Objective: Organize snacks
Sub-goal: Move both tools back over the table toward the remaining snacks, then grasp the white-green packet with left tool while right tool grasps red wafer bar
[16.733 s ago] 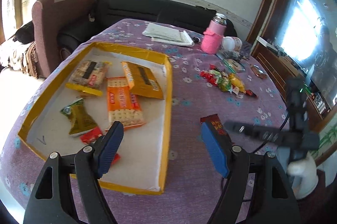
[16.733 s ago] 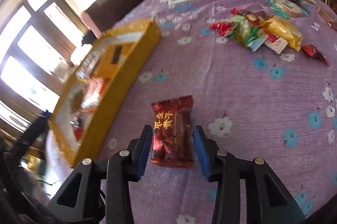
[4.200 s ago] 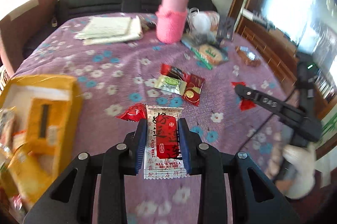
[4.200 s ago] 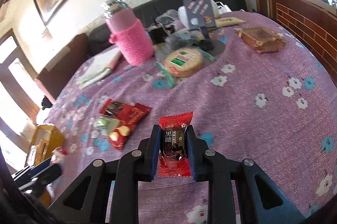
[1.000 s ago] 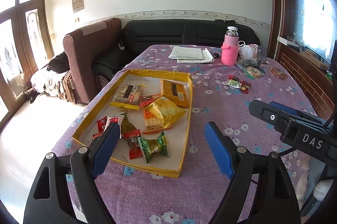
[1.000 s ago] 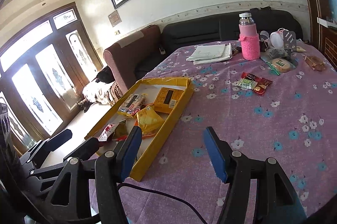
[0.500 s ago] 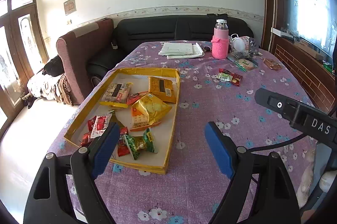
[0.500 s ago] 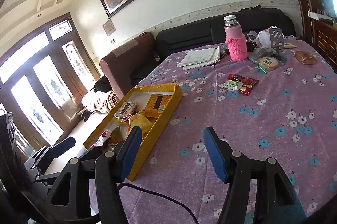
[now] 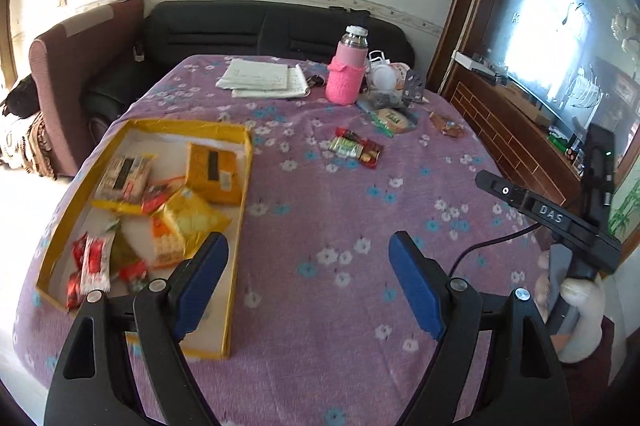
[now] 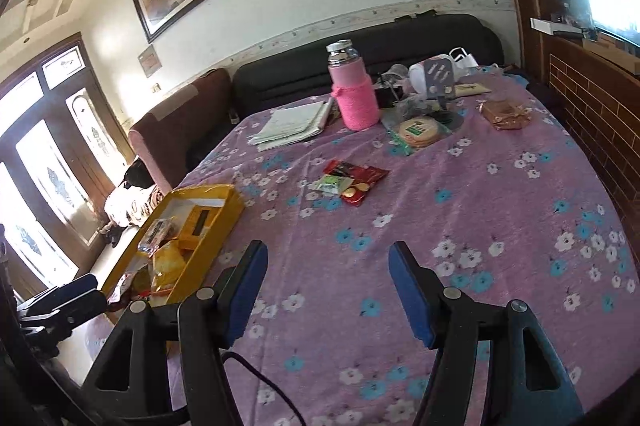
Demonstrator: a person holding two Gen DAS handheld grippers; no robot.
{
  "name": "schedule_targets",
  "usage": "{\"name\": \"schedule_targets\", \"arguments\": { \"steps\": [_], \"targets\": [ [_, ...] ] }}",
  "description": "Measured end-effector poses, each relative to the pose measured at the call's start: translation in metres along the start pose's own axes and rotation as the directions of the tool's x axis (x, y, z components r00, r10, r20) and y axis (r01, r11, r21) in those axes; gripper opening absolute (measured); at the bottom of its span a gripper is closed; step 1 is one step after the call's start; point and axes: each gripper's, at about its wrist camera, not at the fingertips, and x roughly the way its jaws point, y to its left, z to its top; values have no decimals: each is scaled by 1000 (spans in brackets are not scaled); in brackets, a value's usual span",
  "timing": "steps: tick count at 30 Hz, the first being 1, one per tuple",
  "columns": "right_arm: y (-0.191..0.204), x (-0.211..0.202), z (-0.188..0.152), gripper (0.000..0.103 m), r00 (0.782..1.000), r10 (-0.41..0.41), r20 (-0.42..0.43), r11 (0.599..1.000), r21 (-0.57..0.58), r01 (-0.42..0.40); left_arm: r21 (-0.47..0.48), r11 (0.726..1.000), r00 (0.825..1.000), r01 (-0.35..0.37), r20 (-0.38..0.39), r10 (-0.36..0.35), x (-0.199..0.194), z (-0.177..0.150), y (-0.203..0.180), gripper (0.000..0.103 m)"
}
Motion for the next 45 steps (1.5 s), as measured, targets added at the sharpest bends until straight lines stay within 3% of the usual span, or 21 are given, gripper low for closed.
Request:
{"name": "schedule_targets", "arguments": {
  "steps": [4, 12, 16, 23, 28, 30, 32, 33, 34, 35, 37, 38, 39, 45],
  "targets": [
    [-42, 43, 29, 65, 999, -26, -43, 997, 71, 29, -26, 1000, 1000, 12, -2, -12, 24, 27, 2, 83],
    [-103, 165, 75, 66, 984, -29, -175, 971, 230, 70, -80, 997, 995, 8, -94, -15, 91, 46, 11, 83],
    [-93, 213, 87, 66, 977, 11, -215, 976, 215, 36, -91, 996, 994, -5, -110, -5, 113, 51, 17, 83],
    [-37, 282, 103, 64, 966, 52, -252, 995, 99, -27, -109, 994, 990, -16, -141, 0, 130, 46, 29, 83],
    [-2, 294, 87, 57, 930, 128, -345, 990, -3, -138, -71, 997, 992, -22, -129, 13, 127, 43, 31, 83],
    [11, 286, 78, 57, 905, 162, -393, 979, -54, -199, -56, 998, 993, -21, -121, 14, 126, 43, 30, 83],
    [22, 273, 66, 54, 850, 243, -468, 950, -65, -307, -44, 999, 993, -5, -122, -1, 126, 43, 29, 83],
    [22, 265, 64, 47, 833, 282, -476, 937, -51, -346, -41, 999, 993, -3, -122, -2, 126, 43, 28, 83],
    [17, 253, 65, 47, 833, 313, -457, 931, -24, -364, -37, 999, 993, 0, -121, -4, 125, 42, 27, 83],
    [7, 242, 69, 50, 852, 313, -419, 940, 11, -340, -35, 999, 993, 6, -119, -10, 124, 42, 26, 83],
    [-11, 230, 75, 50, 907, 212, -364, 976, 32, -215, -34, 999, 993, 6, -117, -10, 123, 42, 26, 83],
    [-19, 226, 77, 52, 935, 121, -332, 992, 21, -121, -37, 999, 993, 6, -116, -10, 123, 42, 26, 83],
    [-26, 226, 77, 52, 945, 62, -320, 998, 22, -58, -40, 999, 993, 8, -115, -13, 123, 42, 26, 83],
    [-36, 253, 67, 52, 949, 21, -314, 987, 156, 29, -30, 1000, 992, -5, -127, 1, 127, 42, 15, 83]
  ]
}}
